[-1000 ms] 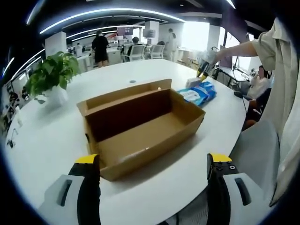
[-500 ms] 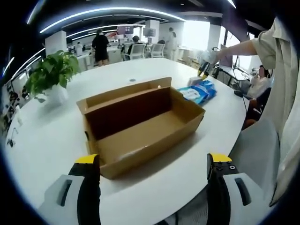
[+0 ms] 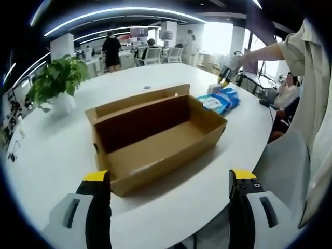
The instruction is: Operate the shoe box by opening the lid, removing the specified soft item, and placing it in the target area until the item is outside and the box remains undamaged.
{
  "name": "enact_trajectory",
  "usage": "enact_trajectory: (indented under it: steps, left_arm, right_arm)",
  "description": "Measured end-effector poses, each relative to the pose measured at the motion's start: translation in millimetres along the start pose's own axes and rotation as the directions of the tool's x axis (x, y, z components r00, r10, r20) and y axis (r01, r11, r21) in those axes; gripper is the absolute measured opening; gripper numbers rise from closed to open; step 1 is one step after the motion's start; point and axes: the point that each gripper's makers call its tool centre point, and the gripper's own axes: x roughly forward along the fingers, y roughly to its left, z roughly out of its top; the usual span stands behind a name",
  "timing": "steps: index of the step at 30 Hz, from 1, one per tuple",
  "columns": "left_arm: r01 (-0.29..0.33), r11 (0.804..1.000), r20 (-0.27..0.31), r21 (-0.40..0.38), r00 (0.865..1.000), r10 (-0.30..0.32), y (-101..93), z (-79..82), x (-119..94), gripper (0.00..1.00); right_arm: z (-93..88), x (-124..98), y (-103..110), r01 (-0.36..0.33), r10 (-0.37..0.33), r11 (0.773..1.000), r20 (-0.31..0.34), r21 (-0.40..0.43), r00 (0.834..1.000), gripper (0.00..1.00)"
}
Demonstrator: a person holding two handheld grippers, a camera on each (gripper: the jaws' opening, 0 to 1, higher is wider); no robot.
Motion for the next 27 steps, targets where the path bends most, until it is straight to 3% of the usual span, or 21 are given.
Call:
enact_trajectory:
  steps: [8,15,21,27]
  left_arm:
    - [-0.004,1.000,-0.004,0.000,1.000,0.004,0.5,-2.5,-1,0.96]
    - [-0.004,1.000,0.006,0.018,1.000,0.004,2.5,1.4,-2,0.95]
    - [-0.011,1.000,0.026,0.022,1.000,0.010,5.7,8.0,-6,0.94]
    - [-0.006,1.000,0.039,0.031,0.999,0.005,6.3,14.1,-7,0.93]
  right_arm:
    - [1.8,-4,-5,0.041,-0.041,0.999,0.015,0.020,0.999,0.18]
    - [5.2,-18,-13,0.110,-0.116,0.989,0.053,0.095,0.992,0.23]
    - [13.7,-34,-12,0.141,-0.176,0.958,0.124,0.250,0.977,0.27]
    - [18.9,-50,-11,0.169,-0.235,0.927,0.166,0.335,0.958,0.30]
